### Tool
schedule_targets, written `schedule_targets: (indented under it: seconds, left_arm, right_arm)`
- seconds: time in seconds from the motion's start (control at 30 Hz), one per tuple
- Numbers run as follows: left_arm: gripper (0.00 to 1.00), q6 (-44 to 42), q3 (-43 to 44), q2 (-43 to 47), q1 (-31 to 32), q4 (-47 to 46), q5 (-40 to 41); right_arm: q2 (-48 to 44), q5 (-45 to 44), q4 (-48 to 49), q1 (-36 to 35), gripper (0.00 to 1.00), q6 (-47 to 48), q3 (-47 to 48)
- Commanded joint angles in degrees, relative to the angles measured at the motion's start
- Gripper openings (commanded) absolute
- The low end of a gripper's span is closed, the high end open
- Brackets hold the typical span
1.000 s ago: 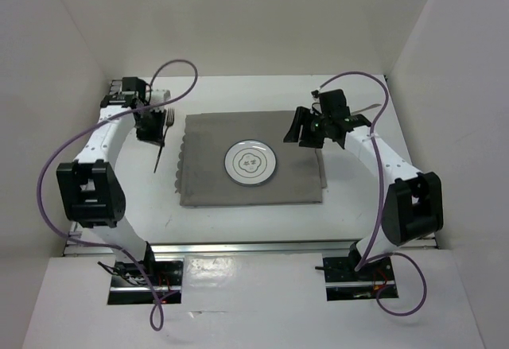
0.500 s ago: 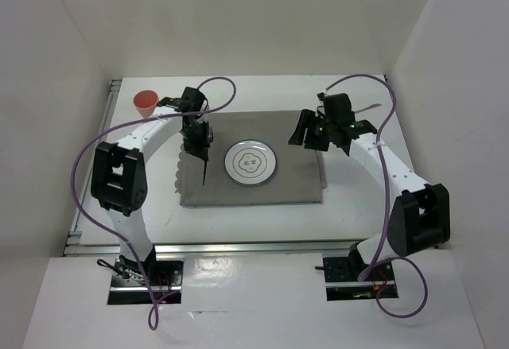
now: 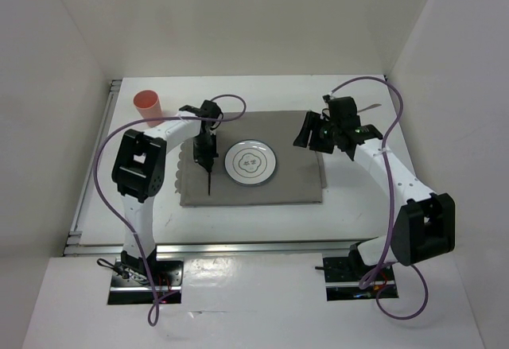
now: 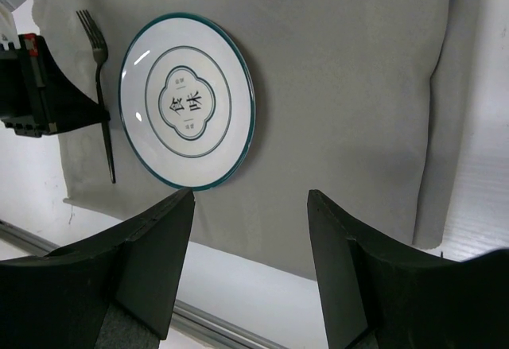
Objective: Set the dinner table for one person
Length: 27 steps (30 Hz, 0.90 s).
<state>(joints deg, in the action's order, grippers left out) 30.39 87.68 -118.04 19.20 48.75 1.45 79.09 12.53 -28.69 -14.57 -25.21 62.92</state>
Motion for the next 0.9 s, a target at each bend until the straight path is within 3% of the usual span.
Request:
schedule_targets:
  seconds: [0.0,0.13,0.33,0.37,0.53,0.57,0.6,0.67,0.7,0.87]
  left_arm:
    - [0.00,0.63,3.11,-1.93,-0.04,-0.32,4.16]
    - [0.00,-1.99,2.24,-2.55,-0.04,0.20,3.74]
    - [0.07,-3.32,-0.14,-1.32,-0.04,-0.85,1.62]
    - [0.39,-3.32,0.56,-1.32,-0.04,-0.24,1.62]
    - [0.79,-4.37,3.02,-1.32,-0.04,1.52,0.92]
    - [0.81,-4.38,3.81,-1.32,-0.04,1.52,0.92]
    - [0.90,-4.38,4.69,-0.79,-0.04,1.52,1.62]
    - [0.92,-4.99,5.92,-0.79,-0.04,2.92,2.23]
    - [1.00,-6.30,7.40,-0.79,-0.04,2.93,3.02]
    - [1.00,-9.29,10.58,-0.97,-0.04,5.65,5.57]
  right_arm:
    - [-0.69,0.65,1.27,0.33,0.67,1.31,0.37]
    - [-0.69,0.12,1.27,0.33,0.67,1.31,0.37]
    - [0.44,-4.87,-1.89,0.94,0.80,0.08,3.17]
    - [1.06,-5.76,-2.42,1.81,0.83,0.08,5.18]
    - [9.21,-8.49,-2.35,8.92,0.98,-1.06,13.01]
    - [11.24,-7.80,-1.73,12.86,0.98,-1.07,14.68]
    - [13.44,-7.79,-1.11,14.90,1.00,-3.07,18.35]
    - [20.70,-8.66,0.28,18.33,1.00,-6.06,22.23]
    - [23.02,-10.15,0.30,20.52,1.00,-9.73,25.38]
    - [38.90,-20.52,1.62,21.86,0.99,-16.54,36.02]
